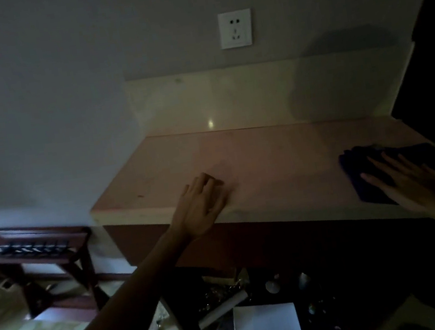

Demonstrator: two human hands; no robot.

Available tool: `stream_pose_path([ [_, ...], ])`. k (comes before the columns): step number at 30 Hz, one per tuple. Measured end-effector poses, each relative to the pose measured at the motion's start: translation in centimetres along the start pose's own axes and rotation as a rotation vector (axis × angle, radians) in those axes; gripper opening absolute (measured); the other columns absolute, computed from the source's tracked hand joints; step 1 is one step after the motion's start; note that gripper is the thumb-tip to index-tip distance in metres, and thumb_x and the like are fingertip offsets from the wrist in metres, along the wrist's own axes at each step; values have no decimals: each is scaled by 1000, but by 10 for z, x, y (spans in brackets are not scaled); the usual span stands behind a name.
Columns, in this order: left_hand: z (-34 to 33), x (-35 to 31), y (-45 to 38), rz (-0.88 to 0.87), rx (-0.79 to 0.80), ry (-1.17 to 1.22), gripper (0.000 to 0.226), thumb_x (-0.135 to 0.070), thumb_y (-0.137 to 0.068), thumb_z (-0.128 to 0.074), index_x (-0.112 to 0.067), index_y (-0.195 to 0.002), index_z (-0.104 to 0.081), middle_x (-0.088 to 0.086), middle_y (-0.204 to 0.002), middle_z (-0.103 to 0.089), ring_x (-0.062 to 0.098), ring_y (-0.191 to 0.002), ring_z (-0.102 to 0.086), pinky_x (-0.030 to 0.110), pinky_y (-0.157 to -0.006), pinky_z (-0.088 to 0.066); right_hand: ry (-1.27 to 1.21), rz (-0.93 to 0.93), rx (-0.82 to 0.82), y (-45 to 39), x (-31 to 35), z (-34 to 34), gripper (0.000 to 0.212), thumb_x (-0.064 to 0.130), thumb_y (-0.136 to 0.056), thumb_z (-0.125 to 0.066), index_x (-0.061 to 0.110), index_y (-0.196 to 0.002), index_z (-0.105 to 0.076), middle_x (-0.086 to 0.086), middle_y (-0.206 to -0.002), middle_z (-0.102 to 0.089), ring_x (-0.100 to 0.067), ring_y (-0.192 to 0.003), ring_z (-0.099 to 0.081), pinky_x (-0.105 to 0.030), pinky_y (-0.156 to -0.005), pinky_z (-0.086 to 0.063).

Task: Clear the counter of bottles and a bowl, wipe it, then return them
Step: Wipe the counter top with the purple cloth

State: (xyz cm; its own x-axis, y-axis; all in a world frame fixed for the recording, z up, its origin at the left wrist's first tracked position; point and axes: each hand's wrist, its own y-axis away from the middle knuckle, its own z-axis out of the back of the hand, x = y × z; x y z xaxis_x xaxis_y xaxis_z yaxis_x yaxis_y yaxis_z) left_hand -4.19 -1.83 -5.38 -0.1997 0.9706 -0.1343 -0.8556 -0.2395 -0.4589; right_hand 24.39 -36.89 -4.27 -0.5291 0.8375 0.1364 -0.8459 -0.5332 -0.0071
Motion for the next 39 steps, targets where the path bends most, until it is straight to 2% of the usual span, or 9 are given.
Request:
stream_pose_path([
  [2,11,29,9,12,0,-22,39,-47,-97,-38,-21,-119,-57,-1,-119,-53,23,-106,-55,37,-83,-44,36,30,34,6,52,4,77,77,-79,4,47,-149,10,9,-164,10,-21,-151,3,-46,-119,-8],
  [4,24,59,19,23,-1,-39,40,-48,-97,-36,-20,-118,-56,-1,-118,-52,24,-104,-55,39,-84,-45,68,90,40,5,105,-4,102,89,-61,18,46,-151,2,11,-164,6,-20,-151,2,-46,-119,-5],
  [6,37,88,29,35,4,-50,40,-49,-97,-35,-21,-117,-55,0,-118,-52,24,-103,-55,41,-84,-45,74,164,57,2,163,-14,114,91,-50,27,47,-151,-1,12,-164,5,-20,-151,1,-47,-120,-3],
  [10,62,146,51,66,-26,-59,39,-46,-97,-35,-20,-115,-57,0,-117,-53,23,-104,-55,40,-84,-45,-8,291,28,-2,290,-31,90,81,-73,6,42,-153,-3,9,-164,0,-19,-151,-3,-48,-121,-3],
  [18,98,232,98,153,-97,-77,37,-44,-100,-34,-19,-112,-58,-2,-108,-52,18,-92,-55,36,-76,-45,-62,593,26,7,528,-72,78,79,-84,-5,41,-152,-6,8,-164,-3,-21,-151,0,-50,-120,2],
  [21,109,260,115,229,-112,-76,39,-46,-101,-30,-19,-112,-57,-3,-108,-51,16,-91,-54,36,-77,-47,-54,708,4,17,582,-82,79,79,-84,-6,40,-152,-12,8,-164,-6,-22,-151,-2,-52,-120,-1],
  [28,106,281,134,354,-170,-25,42,-48,-99,-29,-20,-117,-56,-3,-116,-51,13,-100,-53,36,-83,-49,-101,757,37,10,583,-83,84,77,-86,-9,28,-155,-7,9,-164,-2,-12,-151,0,-43,-122,0],
  [33,87,237,116,383,-87,-68,48,-48,-98,-24,-21,-121,-55,-2,-118,-55,17,-101,-56,33,-82,-44,-141,710,41,-3,555,-78,60,48,-102,-9,23,-156,-7,7,-164,-5,-10,-151,-1,-39,-123,-1],
  [39,62,164,72,356,-29,-107,54,-42,-97,-23,-13,-125,-59,3,-123,-59,21,-107,-59,34,-93,-44,-110,654,25,-15,483,-68,56,48,-102,-8,30,-155,-7,9,-164,-3,-15,-151,1,-44,-122,3],
])
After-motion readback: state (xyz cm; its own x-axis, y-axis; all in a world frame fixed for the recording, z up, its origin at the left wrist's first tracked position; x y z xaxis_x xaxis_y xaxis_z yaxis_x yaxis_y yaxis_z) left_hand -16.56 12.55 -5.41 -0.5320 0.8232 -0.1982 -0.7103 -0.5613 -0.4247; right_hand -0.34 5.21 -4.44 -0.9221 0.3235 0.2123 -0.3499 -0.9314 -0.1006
